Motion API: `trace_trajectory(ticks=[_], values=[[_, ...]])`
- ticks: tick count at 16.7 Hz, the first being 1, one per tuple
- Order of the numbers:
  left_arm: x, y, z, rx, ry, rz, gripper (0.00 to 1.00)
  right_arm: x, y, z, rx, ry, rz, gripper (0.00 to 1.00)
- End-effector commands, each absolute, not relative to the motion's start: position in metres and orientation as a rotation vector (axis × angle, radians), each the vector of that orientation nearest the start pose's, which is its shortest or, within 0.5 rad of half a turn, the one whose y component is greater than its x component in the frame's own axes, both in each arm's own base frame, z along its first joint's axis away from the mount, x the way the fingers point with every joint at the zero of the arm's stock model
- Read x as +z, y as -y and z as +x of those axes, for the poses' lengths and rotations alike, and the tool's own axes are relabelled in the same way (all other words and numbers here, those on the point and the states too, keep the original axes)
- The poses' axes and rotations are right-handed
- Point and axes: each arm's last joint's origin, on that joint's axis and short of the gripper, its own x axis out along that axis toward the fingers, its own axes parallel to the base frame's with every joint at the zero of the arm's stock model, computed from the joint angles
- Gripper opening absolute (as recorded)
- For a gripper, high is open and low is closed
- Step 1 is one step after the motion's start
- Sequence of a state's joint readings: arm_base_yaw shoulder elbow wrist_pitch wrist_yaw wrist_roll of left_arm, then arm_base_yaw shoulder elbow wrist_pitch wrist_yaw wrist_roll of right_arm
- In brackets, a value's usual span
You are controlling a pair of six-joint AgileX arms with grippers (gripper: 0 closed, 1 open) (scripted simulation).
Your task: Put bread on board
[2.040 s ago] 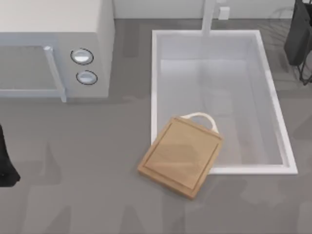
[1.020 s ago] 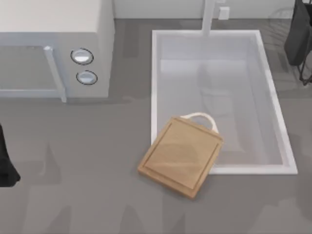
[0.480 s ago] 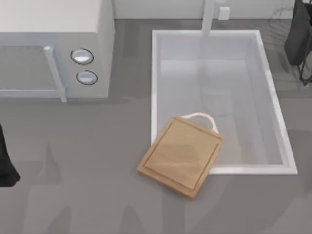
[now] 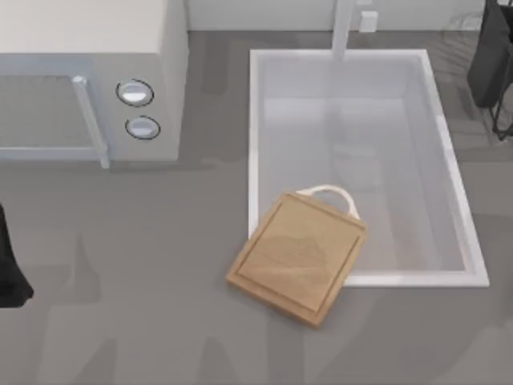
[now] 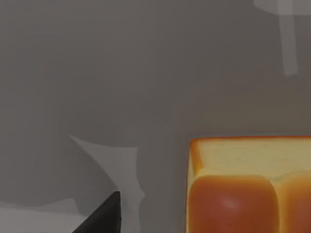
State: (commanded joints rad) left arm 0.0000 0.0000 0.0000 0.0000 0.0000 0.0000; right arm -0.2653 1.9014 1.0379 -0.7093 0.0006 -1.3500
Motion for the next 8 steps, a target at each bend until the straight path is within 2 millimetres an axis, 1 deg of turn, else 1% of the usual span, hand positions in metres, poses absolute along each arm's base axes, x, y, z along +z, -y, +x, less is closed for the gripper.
trace_trajectory(ticks=[8], values=[[0.1600,0.0012,0.1057,0.000,0.000,0.000,1.00,0.1030,0.0813,0.3053,0.850,-1.400,-0.847,0.10]])
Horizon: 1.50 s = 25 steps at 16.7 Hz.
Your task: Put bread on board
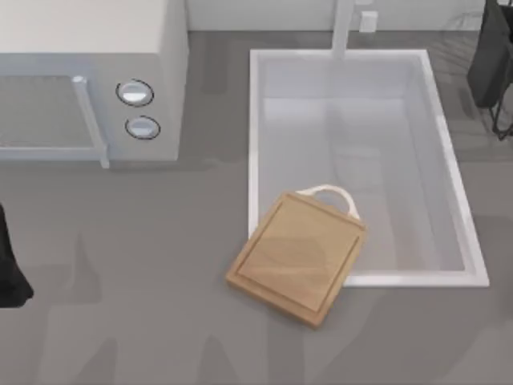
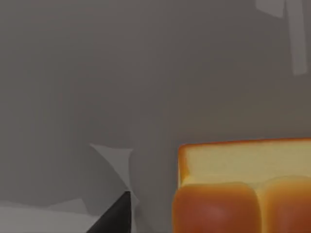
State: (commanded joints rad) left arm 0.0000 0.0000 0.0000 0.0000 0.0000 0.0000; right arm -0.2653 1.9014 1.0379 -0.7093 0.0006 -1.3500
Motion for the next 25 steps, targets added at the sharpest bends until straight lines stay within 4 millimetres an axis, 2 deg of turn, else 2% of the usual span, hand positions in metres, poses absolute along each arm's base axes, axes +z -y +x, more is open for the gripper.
trace_trajectory(ticks=[1,2,9,10,13,21,25], values=[[0.160,0.001,0.106,0.000,0.000,0.000,1.00,0.103,0.081,0.305,0.850,-1.400,-0.847,0.02],[0.160,0.001,0.106,0.000,0.000,0.000,1.00,0.103,0.081,0.305,0.850,-1.400,-0.847,0.00],[0.160,0.001,0.106,0.000,0.000,0.000,1.00,0.103,0.081,0.305,0.850,-1.400,-0.847,0.00],[0.160,0.001,0.106,0.000,0.000,0.000,1.00,0.115,0.079,0.303,0.837,-1.403,-0.836,0.00],[0.160,0.001,0.106,0.000,0.000,0.000,1.00,0.127,0.081,0.307,0.827,-1.393,-0.842,0.00],[0.160,0.001,0.106,0.000,0.000,0.000,1.00,0.208,0.080,0.304,0.842,-1.409,-0.832,0.00],[0.160,0.001,0.106,0.000,0.000,0.000,1.00,0.215,0.079,0.303,0.837,-1.403,-0.836,0.00]])
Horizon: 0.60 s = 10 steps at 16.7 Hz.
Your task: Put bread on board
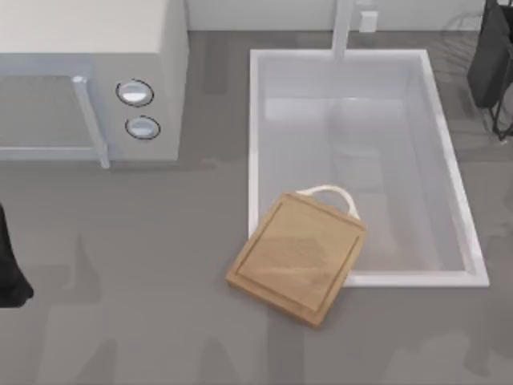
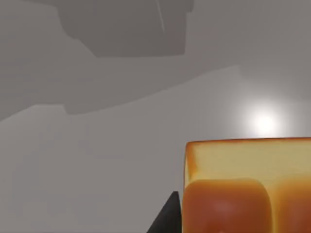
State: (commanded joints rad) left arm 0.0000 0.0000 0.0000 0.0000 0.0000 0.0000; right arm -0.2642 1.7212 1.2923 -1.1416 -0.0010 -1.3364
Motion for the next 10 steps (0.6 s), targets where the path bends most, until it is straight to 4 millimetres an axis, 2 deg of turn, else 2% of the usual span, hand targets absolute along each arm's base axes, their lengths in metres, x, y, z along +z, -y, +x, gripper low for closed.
trace_trajectory(ticks=[3,5,7,10], values=[[0.160,0.001,0.106,0.000,0.000,0.000,1.00,0.213,0.076,0.307,0.845,-1.405,-0.838,0.00],[0.160,0.001,0.106,0.000,0.000,0.000,1.00,0.213,0.060,0.321,0.871,-1.397,-0.861,0.00],[0.160,0.001,0.106,0.000,0.000,0.000,1.00,0.212,0.031,0.341,0.913,-1.383,-0.901,0.00],[0.160,0.001,0.106,0.000,0.000,0.000,1.00,0.207,-0.037,0.369,0.993,-1.355,-0.975,0.00]])
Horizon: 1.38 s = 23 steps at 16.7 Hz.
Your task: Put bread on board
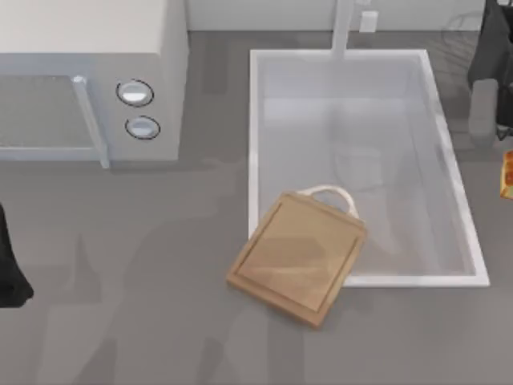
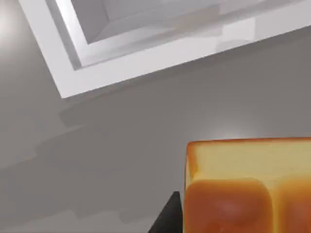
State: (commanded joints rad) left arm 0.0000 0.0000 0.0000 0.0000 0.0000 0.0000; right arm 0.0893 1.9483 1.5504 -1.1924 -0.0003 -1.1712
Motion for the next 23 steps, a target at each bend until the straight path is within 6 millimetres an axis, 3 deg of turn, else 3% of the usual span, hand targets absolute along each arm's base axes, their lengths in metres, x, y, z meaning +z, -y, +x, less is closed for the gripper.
trace_trajectory(ticks=[3,6,9,11,17,23], values=[[0.160,0.001,0.106,0.000,0.000,0.000,1.00,0.198,-0.126,0.378,1.085,-1.317,-1.062,0.00],[0.160,0.001,0.106,0.000,0.000,0.000,1.00,0.190,-0.211,0.366,1.154,-1.271,-1.138,0.00],[0.160,0.001,0.106,0.000,0.000,0.000,1.00,0.186,-0.263,0.351,1.179,-1.234,-1.171,0.00],[0.160,0.001,0.106,0.000,0.000,0.000,1.00,0.185,-0.274,0.347,1.181,-1.225,-1.176,0.00],[0.160,0.001,0.106,0.000,0.000,0.000,1.00,0.184,-0.273,0.347,1.179,-1.226,-1.173,0.00],[0.160,0.001,0.106,0.000,0.000,0.000,1.00,0.168,-0.274,0.347,1.180,-1.224,-1.175,0.00]])
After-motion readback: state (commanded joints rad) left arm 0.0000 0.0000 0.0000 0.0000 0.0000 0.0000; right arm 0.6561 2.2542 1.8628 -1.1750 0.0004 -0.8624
